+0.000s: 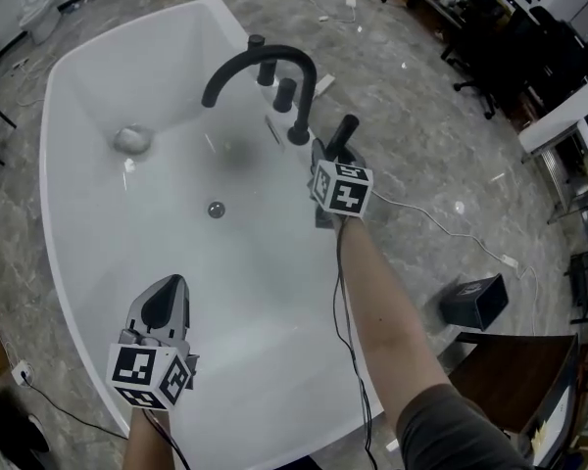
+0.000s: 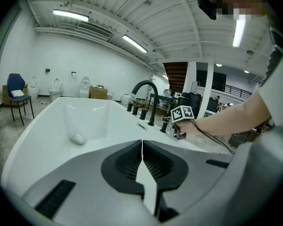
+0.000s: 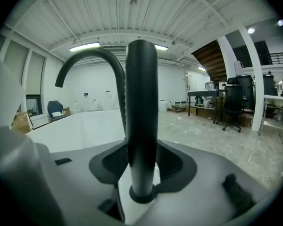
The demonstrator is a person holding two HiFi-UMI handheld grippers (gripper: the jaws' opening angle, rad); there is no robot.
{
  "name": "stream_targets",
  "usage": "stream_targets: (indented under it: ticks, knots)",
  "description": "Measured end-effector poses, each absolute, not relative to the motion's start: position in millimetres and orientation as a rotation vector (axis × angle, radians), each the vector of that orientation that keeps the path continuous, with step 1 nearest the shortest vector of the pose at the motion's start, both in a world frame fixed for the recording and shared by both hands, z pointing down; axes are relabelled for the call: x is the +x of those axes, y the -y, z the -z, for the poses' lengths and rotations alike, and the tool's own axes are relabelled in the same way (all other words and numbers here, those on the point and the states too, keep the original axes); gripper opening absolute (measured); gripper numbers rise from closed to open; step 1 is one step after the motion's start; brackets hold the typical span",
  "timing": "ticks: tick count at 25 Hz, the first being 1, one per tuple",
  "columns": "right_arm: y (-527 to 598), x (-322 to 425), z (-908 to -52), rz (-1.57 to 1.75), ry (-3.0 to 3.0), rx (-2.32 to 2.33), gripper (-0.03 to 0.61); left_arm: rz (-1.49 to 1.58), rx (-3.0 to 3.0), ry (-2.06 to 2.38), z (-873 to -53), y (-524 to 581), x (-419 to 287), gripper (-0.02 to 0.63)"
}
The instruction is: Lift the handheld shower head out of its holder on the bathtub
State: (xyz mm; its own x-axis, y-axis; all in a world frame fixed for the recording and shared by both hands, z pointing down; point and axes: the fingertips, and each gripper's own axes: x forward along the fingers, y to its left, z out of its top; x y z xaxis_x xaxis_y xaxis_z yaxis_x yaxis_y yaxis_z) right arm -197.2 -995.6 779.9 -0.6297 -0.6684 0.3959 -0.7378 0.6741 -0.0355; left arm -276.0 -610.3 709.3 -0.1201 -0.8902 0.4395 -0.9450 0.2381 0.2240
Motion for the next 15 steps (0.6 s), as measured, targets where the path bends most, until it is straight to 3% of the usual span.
stream_targets:
  ticks: [2,15]
  knots:
    - [994.9,-201.1,-779.1,-0.257,2.520,1.070,0.117,-0.149,1.661,2.031,-710.4,607.3,-277.4,0.015]
    - [940.6,-178.0,-705.9,-0.165,2.529,1.001,0.110,-0.135,1.698,2.017,-658.3,587.9,-267.0,0.015]
